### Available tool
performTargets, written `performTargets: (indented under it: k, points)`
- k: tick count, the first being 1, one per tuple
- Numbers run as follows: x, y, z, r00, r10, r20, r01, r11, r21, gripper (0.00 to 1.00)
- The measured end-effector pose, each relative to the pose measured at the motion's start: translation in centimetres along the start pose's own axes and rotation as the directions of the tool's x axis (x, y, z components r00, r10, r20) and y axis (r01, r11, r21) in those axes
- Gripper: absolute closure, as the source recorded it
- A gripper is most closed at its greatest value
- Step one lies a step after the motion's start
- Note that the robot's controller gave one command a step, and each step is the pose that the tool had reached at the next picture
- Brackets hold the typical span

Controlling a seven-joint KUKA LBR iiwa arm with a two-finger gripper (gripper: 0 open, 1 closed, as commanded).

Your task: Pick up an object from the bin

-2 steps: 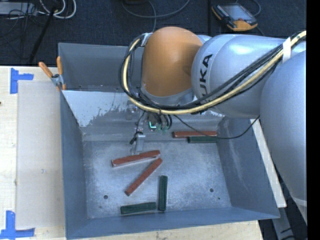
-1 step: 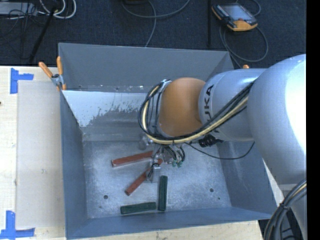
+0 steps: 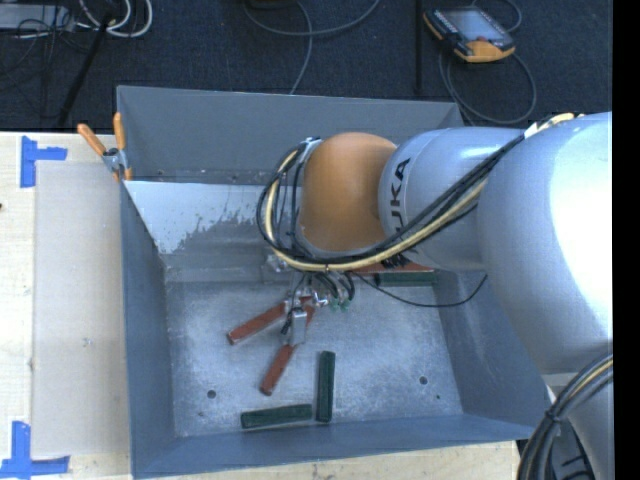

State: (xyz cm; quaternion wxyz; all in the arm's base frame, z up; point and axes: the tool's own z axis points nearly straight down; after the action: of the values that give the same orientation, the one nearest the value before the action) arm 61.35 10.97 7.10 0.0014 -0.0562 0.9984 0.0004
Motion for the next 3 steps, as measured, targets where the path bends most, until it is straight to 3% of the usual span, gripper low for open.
performTargets:
  k: [1, 2, 3]
  points:
    - [0.0, 0.0, 0.0, 1.0, 0.005, -0.001, -0.005, 1.0, -0.001, 1.0]
    - [1.0, -1.7, -12.4, 0.995, -0.103, 0.007, 0.103, 0.995, 0.002, 1.0]
    - [-0.2, -2.4, -19.4, 0.992, -0.126, 0.008, 0.126, 0.992, 0.001, 1.0]
